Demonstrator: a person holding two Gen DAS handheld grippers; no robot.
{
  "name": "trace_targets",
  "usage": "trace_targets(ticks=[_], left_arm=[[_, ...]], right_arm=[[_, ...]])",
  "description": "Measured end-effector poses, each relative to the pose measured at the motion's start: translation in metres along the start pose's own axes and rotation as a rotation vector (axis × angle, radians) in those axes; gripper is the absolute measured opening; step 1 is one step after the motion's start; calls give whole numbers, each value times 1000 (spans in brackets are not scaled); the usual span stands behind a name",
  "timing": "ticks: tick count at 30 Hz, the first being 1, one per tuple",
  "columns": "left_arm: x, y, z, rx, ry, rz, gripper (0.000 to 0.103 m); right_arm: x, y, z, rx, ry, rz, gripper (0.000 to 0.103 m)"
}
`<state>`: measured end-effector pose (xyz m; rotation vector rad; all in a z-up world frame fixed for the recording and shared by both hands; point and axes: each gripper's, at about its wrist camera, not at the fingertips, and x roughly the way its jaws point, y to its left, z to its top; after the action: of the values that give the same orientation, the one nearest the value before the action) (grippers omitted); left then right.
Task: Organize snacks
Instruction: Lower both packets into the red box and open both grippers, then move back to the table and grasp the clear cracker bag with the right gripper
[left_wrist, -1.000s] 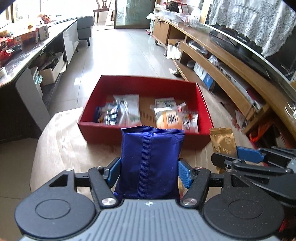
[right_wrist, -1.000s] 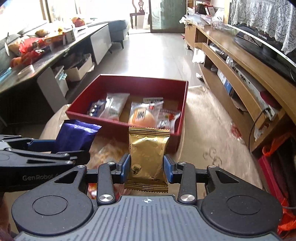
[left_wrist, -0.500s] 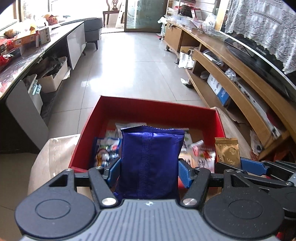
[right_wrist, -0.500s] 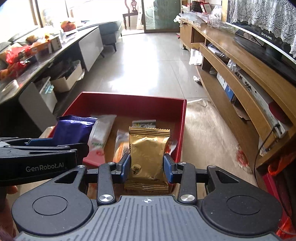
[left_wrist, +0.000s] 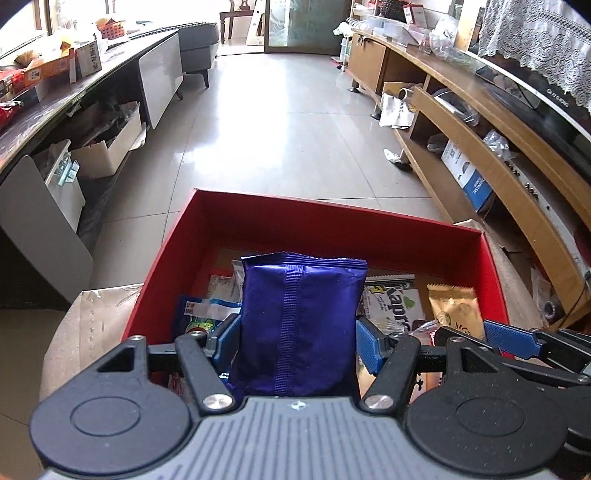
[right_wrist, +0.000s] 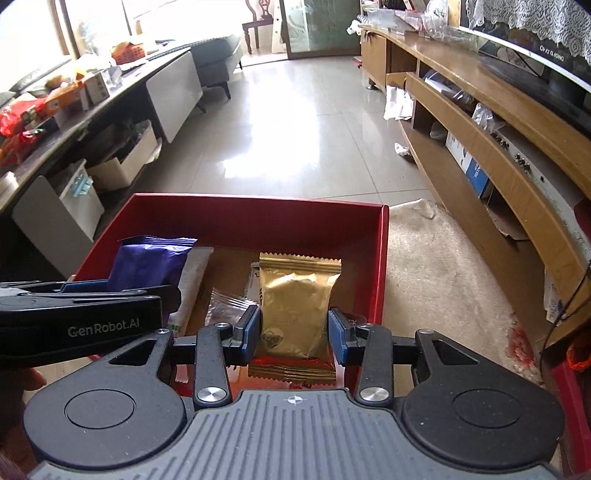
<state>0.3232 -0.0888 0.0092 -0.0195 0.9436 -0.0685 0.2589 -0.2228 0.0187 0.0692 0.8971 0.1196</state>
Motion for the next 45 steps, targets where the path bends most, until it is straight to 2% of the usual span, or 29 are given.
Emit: trace_targets(ticks=[3,9,15,22,26,28,32,35,40,45], left_arm=[[5,1,0,-12,10,0,60],[0,2,3,-15,-1,6,61],[-5,4,3,-26,8,4,62],[-31,11,-7,-33,7,0,62],[-47,18,-19,-44,14,-14,63],[-55,21,-25,-50,25,-28,65],[-73,27,-41,-43,26,-39,66],[-83,34,-54,-42,34,-36,67],[-89,47,-72,-63,66,-31,67],[-94,59,-79,-81,74,-42,67]], right_arm=[[3,0,0,-4,-4,-13,51],[0,-3,3,4,-18,-19,61],[-4,-1,4,-10,-24,-20,62],[-24,8,0,-40,-25,-23,66],[-42,20,-8,-102,-22,-37,69],[-52,26,-16,-136,-15,-22,77],[-70,41,-40,-218,24,45,79],[-71,46,-55,-239,85,102,85],[-56,42,-62,-138,174,114,85],[-45,44,-60,-90,205,182,87]])
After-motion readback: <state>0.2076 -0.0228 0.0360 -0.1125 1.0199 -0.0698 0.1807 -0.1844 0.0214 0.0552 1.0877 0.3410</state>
